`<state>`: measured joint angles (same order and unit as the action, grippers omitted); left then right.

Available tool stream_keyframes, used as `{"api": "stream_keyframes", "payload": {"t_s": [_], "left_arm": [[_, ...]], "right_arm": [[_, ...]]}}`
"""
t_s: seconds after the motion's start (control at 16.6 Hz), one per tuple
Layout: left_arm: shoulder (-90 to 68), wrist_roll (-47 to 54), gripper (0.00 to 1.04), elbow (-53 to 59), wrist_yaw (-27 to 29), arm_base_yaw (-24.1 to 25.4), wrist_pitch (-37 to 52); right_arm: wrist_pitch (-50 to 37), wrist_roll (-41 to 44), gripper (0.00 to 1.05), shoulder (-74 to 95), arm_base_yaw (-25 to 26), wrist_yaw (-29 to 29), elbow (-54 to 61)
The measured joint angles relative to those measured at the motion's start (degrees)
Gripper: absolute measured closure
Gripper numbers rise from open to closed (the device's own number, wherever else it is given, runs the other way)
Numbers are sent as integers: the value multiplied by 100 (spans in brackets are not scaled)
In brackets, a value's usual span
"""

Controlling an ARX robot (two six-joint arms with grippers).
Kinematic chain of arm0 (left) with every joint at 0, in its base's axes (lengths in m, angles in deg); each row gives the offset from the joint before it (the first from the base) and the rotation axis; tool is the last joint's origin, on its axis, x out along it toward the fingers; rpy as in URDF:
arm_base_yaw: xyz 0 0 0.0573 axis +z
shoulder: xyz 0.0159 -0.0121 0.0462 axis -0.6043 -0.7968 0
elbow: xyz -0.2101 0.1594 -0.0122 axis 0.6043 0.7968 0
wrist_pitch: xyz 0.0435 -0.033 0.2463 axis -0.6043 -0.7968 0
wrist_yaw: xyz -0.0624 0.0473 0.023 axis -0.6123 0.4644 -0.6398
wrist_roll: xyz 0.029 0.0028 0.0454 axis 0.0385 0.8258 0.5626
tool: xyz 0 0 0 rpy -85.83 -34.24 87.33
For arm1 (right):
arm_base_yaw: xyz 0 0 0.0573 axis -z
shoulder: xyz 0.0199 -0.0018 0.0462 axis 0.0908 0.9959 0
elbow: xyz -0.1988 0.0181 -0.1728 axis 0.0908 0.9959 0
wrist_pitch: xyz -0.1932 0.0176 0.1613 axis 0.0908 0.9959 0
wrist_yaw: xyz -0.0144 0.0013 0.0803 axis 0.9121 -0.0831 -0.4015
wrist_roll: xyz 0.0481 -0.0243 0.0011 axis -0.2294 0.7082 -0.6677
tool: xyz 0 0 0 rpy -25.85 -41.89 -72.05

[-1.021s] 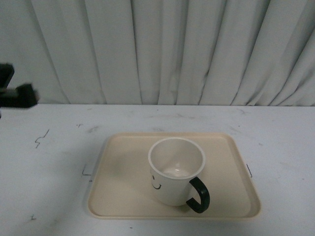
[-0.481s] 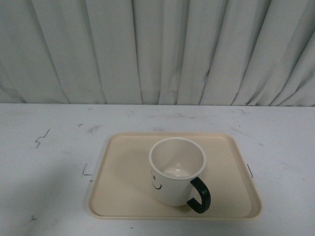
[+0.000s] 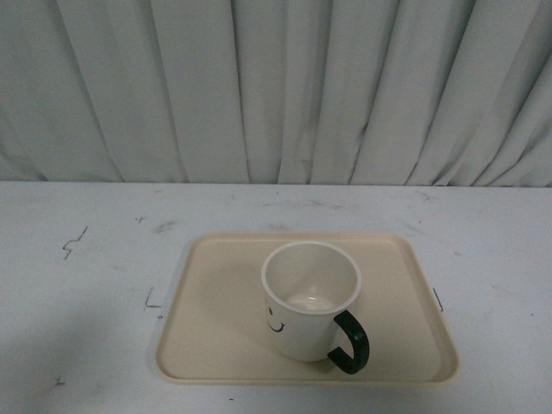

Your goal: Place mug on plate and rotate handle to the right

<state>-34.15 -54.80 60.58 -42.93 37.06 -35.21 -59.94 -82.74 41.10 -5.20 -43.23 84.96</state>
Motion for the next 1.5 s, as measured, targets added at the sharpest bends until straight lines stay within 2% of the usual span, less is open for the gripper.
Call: {"api": "stream_keyframes", "payload": {"t_s": [0.36, 0.96, 1.02, 1.08, 1.26, 1.38, 1.44, 1.5], "left_arm": [[1305, -2, 103, 2, 0, 0, -1239], [2210, -2, 103, 2, 0, 0, -2168], [2708, 0, 103, 0, -2, 0, -2942], [3082, -4, 103, 0, 2, 0, -3143], [3106, -9, 103, 0, 9, 2, -3130], [3108, -7, 87, 0, 0, 2, -3095], [3108, -7, 72, 0, 0, 2, -3108], [3108, -7, 59, 0, 13, 2, -3112]], "right_arm": [[0, 0, 6, 2, 0, 2, 0], [0, 0, 6, 0, 0, 2, 0], [0, -2, 6, 0, 0, 2, 0], [0, -2, 6, 2, 0, 2, 0], [0, 0, 6, 2, 0, 0, 0], [0, -2, 6, 2, 0, 0, 0], [33, 0, 6, 9, 7, -26, -2], [1165, 323, 6, 573, 463, -1163, -415]]}}
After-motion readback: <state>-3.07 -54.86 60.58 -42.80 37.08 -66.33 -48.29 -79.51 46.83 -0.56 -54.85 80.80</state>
